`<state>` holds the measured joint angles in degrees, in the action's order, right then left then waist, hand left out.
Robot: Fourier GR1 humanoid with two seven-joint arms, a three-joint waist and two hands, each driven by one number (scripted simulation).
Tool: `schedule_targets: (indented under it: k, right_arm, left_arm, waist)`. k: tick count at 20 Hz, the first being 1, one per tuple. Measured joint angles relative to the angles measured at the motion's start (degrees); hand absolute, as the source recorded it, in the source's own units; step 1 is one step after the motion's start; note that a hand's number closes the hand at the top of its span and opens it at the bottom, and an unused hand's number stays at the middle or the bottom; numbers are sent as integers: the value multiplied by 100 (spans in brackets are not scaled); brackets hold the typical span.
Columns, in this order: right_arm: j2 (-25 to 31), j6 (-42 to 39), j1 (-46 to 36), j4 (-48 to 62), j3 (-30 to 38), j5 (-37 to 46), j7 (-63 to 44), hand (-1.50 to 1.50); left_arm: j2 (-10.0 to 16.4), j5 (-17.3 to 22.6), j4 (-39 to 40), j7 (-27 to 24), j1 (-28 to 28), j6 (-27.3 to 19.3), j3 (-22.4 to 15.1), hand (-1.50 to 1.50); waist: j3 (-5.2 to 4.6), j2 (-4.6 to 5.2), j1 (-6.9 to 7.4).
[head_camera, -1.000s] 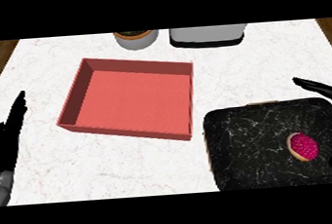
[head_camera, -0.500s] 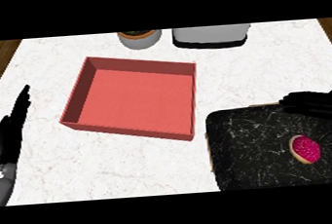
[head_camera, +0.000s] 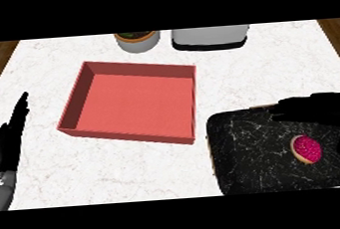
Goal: Pick the cupcake from the tray and place it in the cardboard box
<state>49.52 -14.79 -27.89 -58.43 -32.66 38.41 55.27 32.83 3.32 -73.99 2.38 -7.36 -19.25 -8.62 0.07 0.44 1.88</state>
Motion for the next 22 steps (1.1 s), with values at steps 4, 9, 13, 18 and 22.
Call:
schedule_targets:
  k: [4, 9, 13, 18, 22]
  right_arm:
    - [-289, 163, -188, 403, -118, 270, 106, -150]
    - [-397, 290, -270, 654, -168, 442, 220, -150]
    - [-489, 363, -288, 829, -206, 416, 324, -150]
    - [-346, 355, -172, 501, -344, 273, 403, -150]
    - [-115, 362, 10, 99, -415, 95, 447, -150]
  left_arm:
    - [-58, -83, 72, 6, -55, 41, 100, 0]
    - [-103, -113, 147, -4, -91, 170, 259, 0]
    - [-138, -165, 127, -52, 18, 222, 310, 0]
    - [-162, -236, 0, 80, 44, 215, 355, 0]
    - [-192, -273, 69, -9, 89, 236, 431, 0]
  waist:
    - [-2, -15, -63]
    - [-5, -27, -111]
    - [-4, -29, -113]
    - [-7, -45, -148]
    - [-9, -50, -183]
